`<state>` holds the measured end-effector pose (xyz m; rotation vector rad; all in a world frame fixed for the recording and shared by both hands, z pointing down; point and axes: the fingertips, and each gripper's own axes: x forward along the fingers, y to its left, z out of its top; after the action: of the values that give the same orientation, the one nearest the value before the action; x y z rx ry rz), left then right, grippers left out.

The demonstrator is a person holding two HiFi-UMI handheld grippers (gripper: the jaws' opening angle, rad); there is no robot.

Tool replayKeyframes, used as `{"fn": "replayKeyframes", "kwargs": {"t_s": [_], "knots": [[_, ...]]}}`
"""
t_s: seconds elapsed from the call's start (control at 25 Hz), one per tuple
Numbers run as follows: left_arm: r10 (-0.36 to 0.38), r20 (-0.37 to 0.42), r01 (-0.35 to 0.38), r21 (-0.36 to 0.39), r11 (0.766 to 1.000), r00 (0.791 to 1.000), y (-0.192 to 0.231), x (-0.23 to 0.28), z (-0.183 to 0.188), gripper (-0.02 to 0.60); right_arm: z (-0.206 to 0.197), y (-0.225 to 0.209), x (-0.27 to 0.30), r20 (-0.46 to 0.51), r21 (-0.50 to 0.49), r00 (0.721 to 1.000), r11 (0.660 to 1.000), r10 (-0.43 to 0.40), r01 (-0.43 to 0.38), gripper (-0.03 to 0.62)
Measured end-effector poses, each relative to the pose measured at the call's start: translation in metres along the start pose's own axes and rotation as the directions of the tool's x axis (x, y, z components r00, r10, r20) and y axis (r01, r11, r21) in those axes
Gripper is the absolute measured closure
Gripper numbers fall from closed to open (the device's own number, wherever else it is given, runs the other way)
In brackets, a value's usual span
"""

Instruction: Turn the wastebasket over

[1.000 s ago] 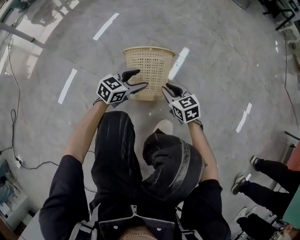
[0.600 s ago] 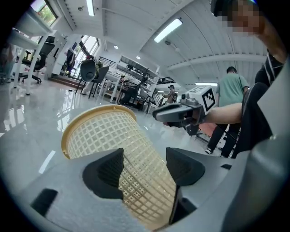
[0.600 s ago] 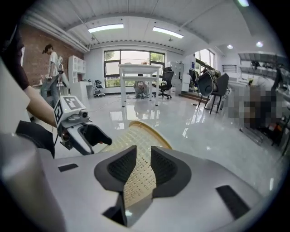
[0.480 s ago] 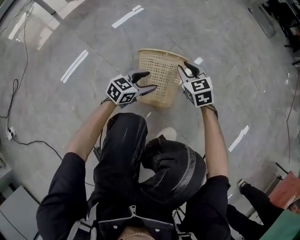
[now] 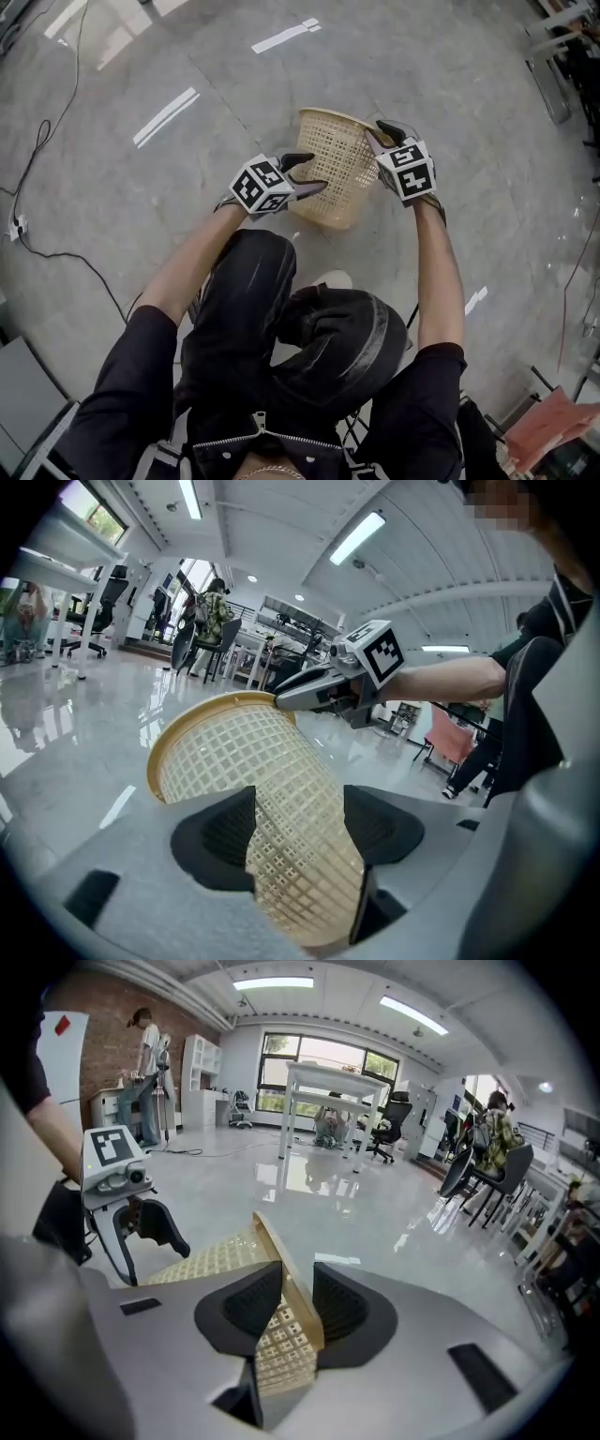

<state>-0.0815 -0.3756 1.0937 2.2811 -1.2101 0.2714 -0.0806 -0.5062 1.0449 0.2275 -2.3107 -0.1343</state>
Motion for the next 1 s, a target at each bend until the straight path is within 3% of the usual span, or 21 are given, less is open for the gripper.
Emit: {"fn": "replayKeyframes", "kwargs": {"t_s": [0.16, 0.32, 0.52, 0.72, 0.88, 1.0], "knots": [[0.010, 0.008, -0.010, -0.032, 0.999, 1.000, 0.006, -0.007, -0.004, 0.284, 0.006, 0.006, 0.005, 0.023, 0.026, 0.999, 0.999, 0.030, -0.031, 0.503], [0.024, 0.035, -0.022, -0.036, 0.999, 0.999, 0.011, -0.019, 0.008, 0.284, 0.005, 0.011, -0.002, 0.002, -0.039, 0.999, 0.999, 0.033, -0.033, 0.531], [0.018, 0.064, -0.018, 0.004, 1.000, 0.998, 0.013, -0.029, 0.039, 0.284, 0.010, -0.002, -0.031, 0.036, -0.093, 0.997, 0.993, -0.066, 0.069, 0.556], [0.031, 0.125, -0.027, -0.027, 0.999, 0.992, 0.017, -0.033, 0.072, 0.284, 0.028, -0.011, -0.065, 0.104, -0.119, 0.983, 0.980, -0.150, 0.162, 0.559], [0.059, 0.172, -0.059, -0.005, 0.998, 0.983, 0.014, -0.035, 0.100, 0.284, 0.035, 0.013, -0.077, 0.103, -0.269, 0.983, 0.947, -0.154, 0.177, 0.559], [0.075, 0.182, -0.073, -0.013, 0.997, 0.980, 0.016, -0.036, 0.112, 0.302, 0.034, 0.039, -0.079, 0.100, -0.308, 0.989, 0.942, -0.107, 0.133, 0.554]]}}
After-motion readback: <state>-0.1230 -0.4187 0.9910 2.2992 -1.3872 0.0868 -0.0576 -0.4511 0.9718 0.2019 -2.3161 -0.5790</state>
